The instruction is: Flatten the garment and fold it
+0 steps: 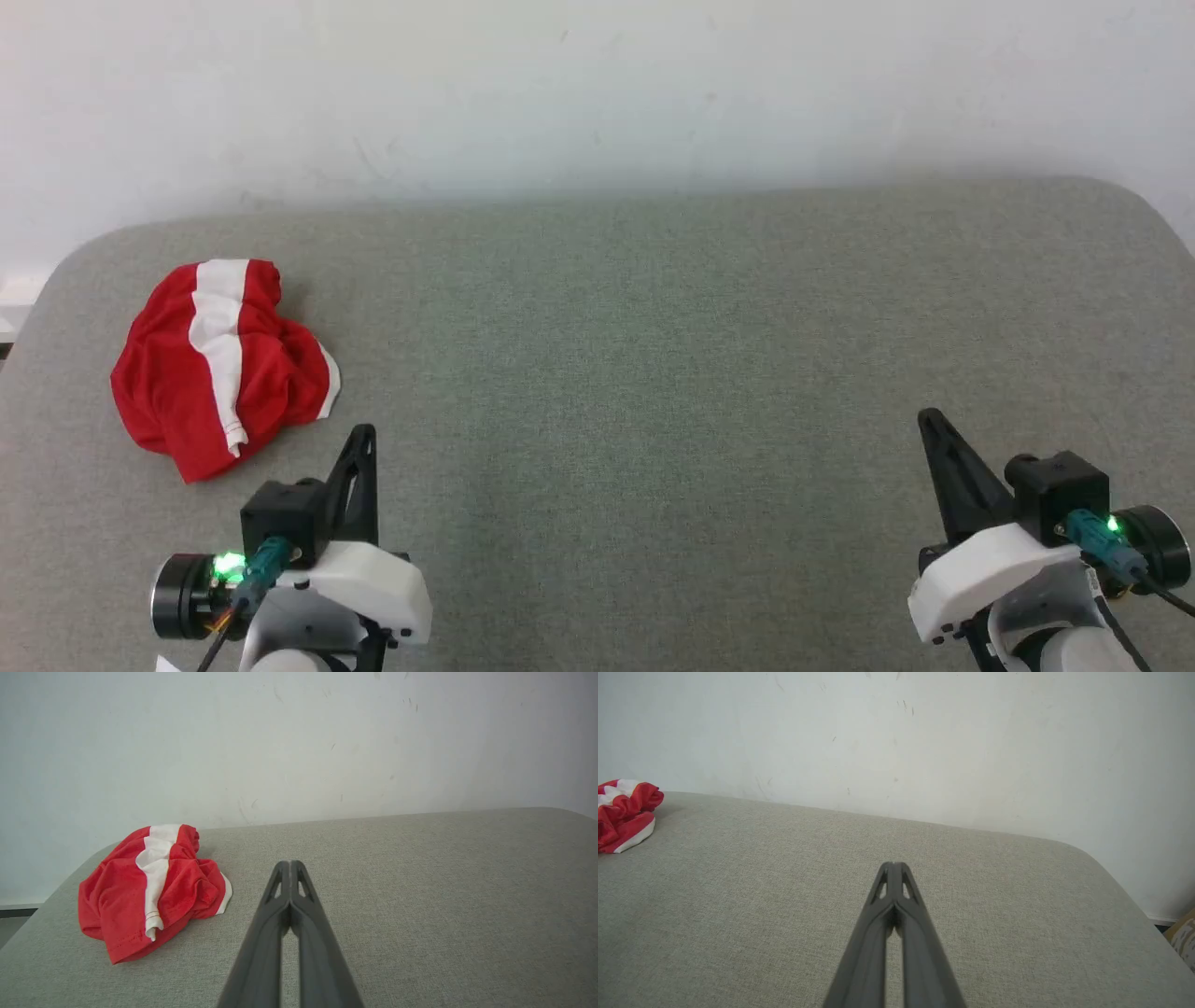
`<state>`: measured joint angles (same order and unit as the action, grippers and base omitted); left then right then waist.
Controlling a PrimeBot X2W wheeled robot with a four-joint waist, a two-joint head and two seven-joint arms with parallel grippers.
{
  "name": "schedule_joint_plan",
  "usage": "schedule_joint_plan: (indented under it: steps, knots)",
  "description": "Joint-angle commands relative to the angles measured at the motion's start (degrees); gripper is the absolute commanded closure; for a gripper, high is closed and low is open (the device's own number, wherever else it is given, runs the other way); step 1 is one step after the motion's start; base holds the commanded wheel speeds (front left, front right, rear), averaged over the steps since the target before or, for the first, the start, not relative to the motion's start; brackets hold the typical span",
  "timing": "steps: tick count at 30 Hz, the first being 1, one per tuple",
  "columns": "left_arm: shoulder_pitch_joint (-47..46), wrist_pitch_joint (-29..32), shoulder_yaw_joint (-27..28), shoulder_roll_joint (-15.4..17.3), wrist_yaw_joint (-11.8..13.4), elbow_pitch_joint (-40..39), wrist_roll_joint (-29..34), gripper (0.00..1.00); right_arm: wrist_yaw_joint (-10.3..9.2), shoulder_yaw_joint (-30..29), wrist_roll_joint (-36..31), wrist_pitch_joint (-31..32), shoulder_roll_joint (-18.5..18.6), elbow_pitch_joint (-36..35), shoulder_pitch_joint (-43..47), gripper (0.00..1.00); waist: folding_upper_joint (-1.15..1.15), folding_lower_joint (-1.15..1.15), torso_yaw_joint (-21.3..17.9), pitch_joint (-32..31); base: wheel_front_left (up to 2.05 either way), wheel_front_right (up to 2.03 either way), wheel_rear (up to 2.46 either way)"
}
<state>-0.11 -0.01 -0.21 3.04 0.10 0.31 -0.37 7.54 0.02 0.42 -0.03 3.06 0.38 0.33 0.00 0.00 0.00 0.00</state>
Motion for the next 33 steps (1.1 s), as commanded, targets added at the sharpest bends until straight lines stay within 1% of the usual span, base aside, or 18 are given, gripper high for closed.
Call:
schedule_joint_plan:
  steps: [1, 33]
  knots:
    - [0.11, 0.01, 0.21, -0.16, -0.1, -0.31, 0.37, 1.0, -0.05, -0.02, -0.42, 0.03, -0.18, -0.38, -0.33, 1.0, 0.0, 0.0, 0.0, 0.0, 0.0, 0.0, 0.0]
    - [0.11, 0.01, 0.21, -0.16, -0.1, -0.31, 0.37, 1.0, -0.05, -0.02, -0.42, 0.03, -0.18, -0.38, -0.33, 1.0, 0.0, 0.0, 0.0, 0.0, 0.0, 0.0, 0.0]
